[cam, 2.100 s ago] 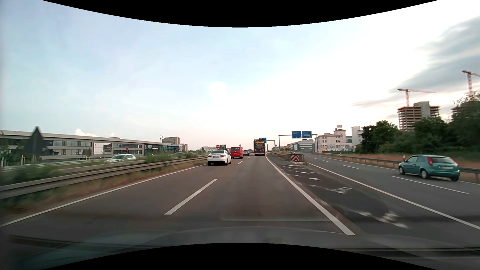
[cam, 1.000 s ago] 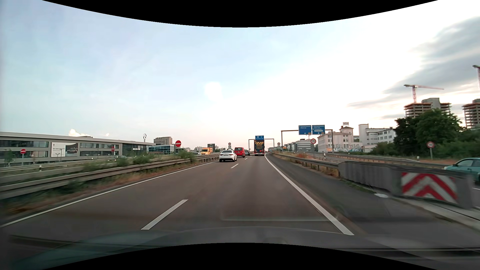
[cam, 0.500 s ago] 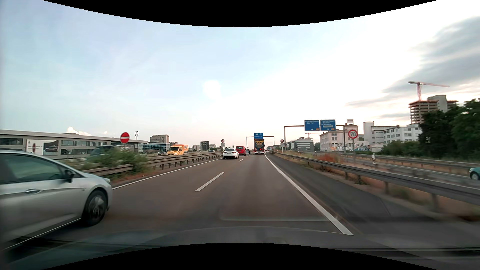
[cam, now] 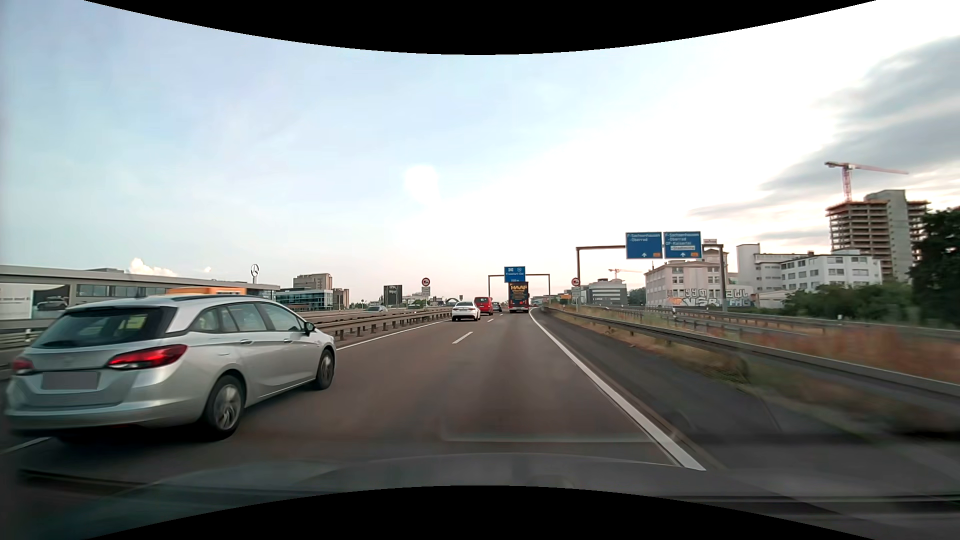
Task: Follow the waypoints while adhering to traffic rules and regulations
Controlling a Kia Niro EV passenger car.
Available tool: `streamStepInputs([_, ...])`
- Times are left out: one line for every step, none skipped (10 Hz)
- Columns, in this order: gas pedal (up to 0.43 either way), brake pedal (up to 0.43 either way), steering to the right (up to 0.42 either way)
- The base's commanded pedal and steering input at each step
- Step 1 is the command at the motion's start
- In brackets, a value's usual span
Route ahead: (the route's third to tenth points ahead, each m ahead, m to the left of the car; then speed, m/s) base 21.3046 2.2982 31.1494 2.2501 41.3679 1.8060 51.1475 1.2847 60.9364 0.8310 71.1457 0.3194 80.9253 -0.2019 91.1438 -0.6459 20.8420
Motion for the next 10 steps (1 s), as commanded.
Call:
streamStepInputs([0.118, 0.000, 0.001])
streamStepInputs([0.118, 0.000, 0.001])
streamStepInputs([0.118, 0.000, 0.001])
streamStepInputs([0.118, 0.000, 0.001])
streamStepInputs([0.118, 0.000, 0.001])
streamStepInputs([0.118, 0.000, 0.001])
streamStepInputs([0.118, 0.000, 0.001])
streamStepInputs([0.118, 0.000, 0.001])
streamStepInputs([0.118, 0.000, 0.001])
streamStepInputs([0.118, 0.000, 0.001])
